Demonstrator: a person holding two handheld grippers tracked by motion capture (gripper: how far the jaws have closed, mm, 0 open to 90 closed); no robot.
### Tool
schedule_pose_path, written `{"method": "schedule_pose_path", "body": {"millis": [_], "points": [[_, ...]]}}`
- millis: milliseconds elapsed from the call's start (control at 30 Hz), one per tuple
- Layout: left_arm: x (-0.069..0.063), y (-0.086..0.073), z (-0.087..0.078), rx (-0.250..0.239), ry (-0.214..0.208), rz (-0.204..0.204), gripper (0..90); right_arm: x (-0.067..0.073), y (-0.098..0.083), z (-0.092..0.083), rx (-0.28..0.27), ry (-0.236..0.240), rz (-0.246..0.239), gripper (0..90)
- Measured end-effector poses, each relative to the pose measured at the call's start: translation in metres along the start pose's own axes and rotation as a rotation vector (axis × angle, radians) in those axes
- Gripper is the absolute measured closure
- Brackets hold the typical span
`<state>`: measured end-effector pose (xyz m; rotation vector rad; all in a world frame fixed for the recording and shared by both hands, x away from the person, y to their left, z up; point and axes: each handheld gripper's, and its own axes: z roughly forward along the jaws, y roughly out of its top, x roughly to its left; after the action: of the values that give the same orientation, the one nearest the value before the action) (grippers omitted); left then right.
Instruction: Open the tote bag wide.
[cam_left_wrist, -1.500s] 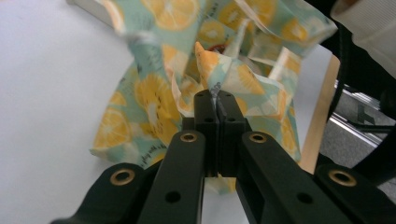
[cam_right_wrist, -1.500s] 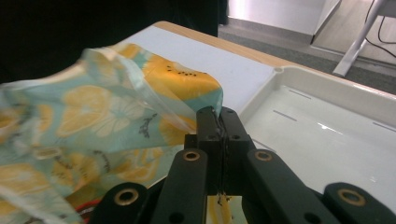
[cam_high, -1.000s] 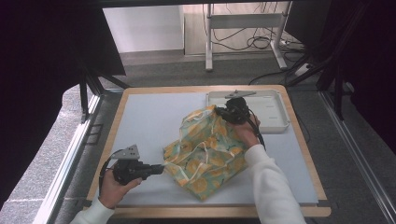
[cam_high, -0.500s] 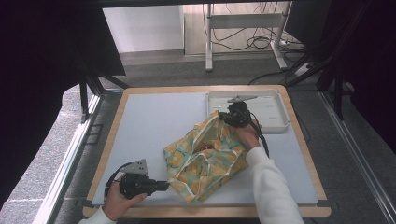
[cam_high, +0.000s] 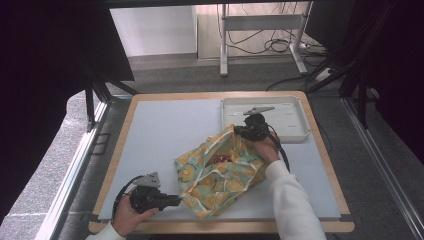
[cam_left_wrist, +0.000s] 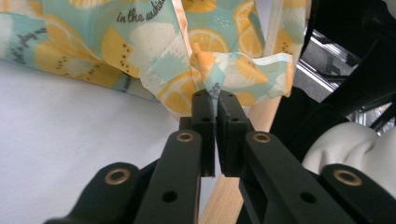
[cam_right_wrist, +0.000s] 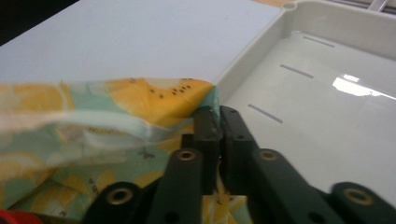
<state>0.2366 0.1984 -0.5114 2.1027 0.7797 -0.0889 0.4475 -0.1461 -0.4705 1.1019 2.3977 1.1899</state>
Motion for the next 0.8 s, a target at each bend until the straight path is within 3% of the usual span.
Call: {"method": "schedule_pose_path", "body": {"millis": [100,167,300,433,633,800], "points": [[0.001,0.000,-0.005,-0.041,0.021,0.002,72.2,0.002,0.002,-0.006,-0.017,-0.018,-0.001,57.4],[0.001,0.001,-0.009,-0.068,0.034,-0.001,58.3,0.005,0.005,-0.017,-0.050,-0.033,0.000,43.7],[0.000,0.003,-0.024,-0.145,0.083,-0.014,36.5,0.010,0.012,-0.041,-0.103,-0.057,-0.005,30.8],[0.001,0.007,-0.040,-0.199,0.106,-0.019,29.4,0.016,0.015,-0.067,-0.143,-0.049,0.000,27.1],[-0.001,0.010,-0.055,-0.230,0.098,-0.008,13.3,0.033,0.004,-0.093,-0.160,-0.004,-0.044,27.0],[-0.004,0.017,-0.053,-0.235,0.112,0.006,16.8,0.041,-0.006,-0.100,-0.153,0.022,-0.048,30.8]]}}
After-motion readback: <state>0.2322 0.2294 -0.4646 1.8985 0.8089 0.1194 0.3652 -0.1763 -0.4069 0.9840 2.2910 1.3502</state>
